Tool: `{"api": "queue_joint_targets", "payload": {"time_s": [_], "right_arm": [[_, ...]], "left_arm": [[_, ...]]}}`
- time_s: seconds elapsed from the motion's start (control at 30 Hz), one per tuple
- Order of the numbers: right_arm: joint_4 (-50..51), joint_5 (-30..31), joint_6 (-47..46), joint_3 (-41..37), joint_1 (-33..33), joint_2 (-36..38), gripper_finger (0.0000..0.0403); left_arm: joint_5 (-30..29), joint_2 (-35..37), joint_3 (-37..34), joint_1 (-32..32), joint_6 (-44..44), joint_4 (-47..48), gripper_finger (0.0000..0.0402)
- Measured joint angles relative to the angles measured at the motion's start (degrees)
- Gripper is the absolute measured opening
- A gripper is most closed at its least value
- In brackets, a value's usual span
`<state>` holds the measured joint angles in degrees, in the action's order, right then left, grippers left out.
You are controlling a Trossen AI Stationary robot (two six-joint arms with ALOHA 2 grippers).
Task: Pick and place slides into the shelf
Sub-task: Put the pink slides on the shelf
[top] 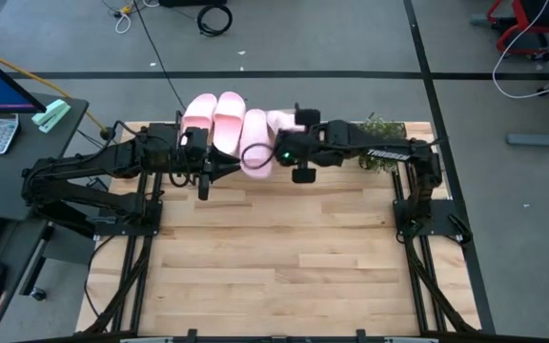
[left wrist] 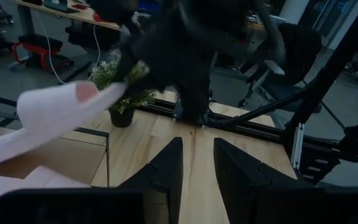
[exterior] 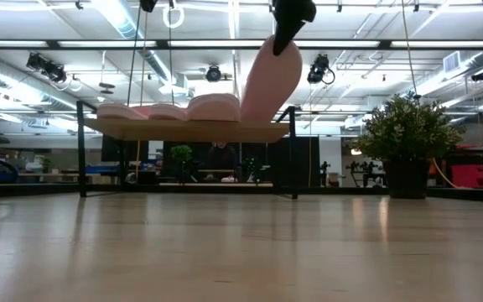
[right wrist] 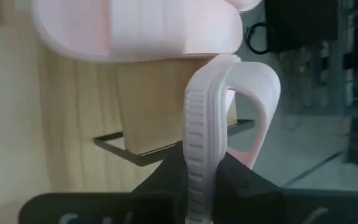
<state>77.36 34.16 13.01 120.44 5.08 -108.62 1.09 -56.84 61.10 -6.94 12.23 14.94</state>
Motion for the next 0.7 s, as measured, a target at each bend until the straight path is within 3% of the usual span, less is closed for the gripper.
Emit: {"api": "queue_joint_targets", "payload": {"time_s": [0.47, 0.7], "right_arm": [[3.4, 11.8, 1.2, 0.0, -4.8, -3.7, 0.0037], [3.6, 8.8, 0.7, 0.0, -4.8, -3.6, 0.0037]], "left_arm": [[0.0, 0.0, 0.0, 0.0, -0.5, -0.2, 0.0096], [0.0, 0.0, 0.0, 0.0, -0.9, -0.1, 0.01]]}}
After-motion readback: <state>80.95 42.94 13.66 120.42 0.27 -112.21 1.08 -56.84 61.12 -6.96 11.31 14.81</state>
